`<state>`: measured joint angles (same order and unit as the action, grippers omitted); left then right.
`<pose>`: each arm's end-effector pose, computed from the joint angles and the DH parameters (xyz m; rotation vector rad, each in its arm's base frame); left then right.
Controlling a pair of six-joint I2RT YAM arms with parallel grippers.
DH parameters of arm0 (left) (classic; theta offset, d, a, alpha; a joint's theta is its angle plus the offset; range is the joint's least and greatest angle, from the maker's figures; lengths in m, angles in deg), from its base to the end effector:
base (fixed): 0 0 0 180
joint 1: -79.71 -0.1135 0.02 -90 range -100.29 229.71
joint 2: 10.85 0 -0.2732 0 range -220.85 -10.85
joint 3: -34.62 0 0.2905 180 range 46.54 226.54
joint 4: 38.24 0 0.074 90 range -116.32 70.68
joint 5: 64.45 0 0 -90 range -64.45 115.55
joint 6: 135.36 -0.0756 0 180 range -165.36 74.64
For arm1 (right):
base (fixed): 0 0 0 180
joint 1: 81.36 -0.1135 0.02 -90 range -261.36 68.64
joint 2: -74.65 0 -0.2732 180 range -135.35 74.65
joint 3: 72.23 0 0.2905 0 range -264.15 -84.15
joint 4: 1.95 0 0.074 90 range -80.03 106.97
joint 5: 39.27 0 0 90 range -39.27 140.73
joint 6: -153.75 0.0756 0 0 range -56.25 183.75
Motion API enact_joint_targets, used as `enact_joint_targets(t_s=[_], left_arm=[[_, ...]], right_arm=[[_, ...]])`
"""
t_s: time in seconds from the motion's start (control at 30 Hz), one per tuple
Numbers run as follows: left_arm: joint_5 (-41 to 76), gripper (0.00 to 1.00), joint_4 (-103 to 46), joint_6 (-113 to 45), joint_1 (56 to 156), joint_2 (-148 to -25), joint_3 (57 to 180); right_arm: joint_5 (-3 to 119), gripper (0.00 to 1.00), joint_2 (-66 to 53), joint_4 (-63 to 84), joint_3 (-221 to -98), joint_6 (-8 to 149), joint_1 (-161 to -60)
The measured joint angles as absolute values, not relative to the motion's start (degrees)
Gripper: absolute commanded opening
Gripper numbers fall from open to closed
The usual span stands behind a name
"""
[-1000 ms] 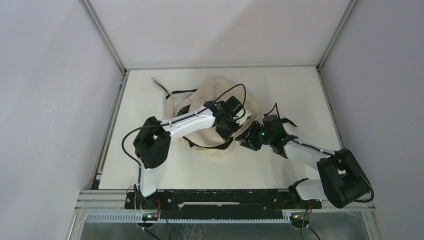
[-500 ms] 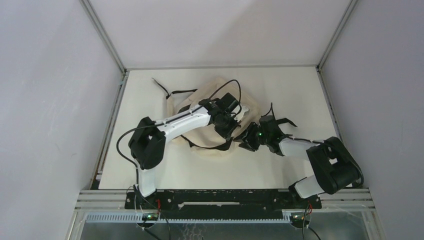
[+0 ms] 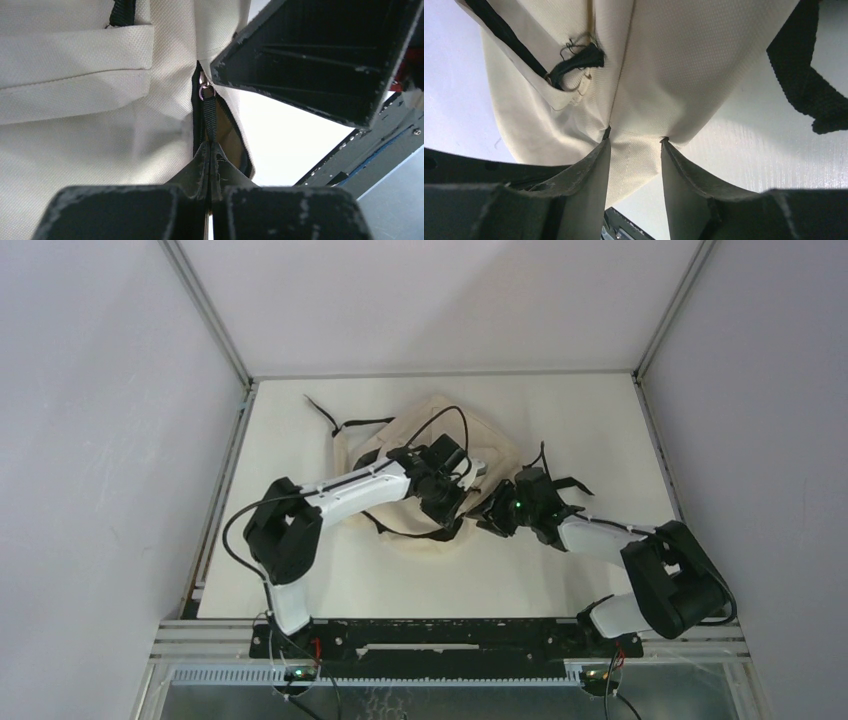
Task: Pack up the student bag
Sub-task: Zip the student bag at the center of the board.
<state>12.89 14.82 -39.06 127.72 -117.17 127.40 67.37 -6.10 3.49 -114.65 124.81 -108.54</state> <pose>0.2806 -0.3365 0.1721 1.0674 2.6193 -0.5464 0.2656 0.1607 0.1017 0.5937 2.4983 1.0306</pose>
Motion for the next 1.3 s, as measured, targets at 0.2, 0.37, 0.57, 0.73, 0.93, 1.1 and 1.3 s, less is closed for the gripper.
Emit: enact_joint_targets(t_s=[0.2, 0.37, 0.57, 0.73, 0.93, 1.1, 1.3], left_arm=[[11.03, 0.00, 13.40, -37.35, 127.02, -114.77, 125.98], [9.30, 0.00, 13.43, -37.16, 126.54, -114.40, 125.91], [8.01, 0.00, 11.35, -35.12, 126.32, -113.48, 122.76], [7.99, 0.00, 9.93, -33.70, 125.97, -111.03, 119.16], [8.32, 0.00, 9.47, -33.33, 123.65, -106.49, 115.86], [8.27, 0.00, 9.34, -33.29, 122.38, -104.50, 113.04], [8.43, 0.00, 10.21, -33.27, 122.36, -101.50, 109.61]], right_arm=[[63.63, 0.53, -6.45, 5.66, -117.25, 126.03, -111.29], [62.80, 0.29, -9.99, 6.03, -120.48, 127.06, -113.08], [63.02, 0.00, -13.16, 5.07, -122.26, 127.82, -114.09], [62.19, 0.00, -12.86, 5.77, -122.26, 127.34, -114.06], [59.28, 0.00, -10.23, 8.02, -122.26, 125.60, -113.54], [56.84, 0.00, -9.91, 9.40, -122.26, 124.59, -111.94], [56.38, 0.05, -9.34, 10.27, -122.26, 123.17, -110.46]])
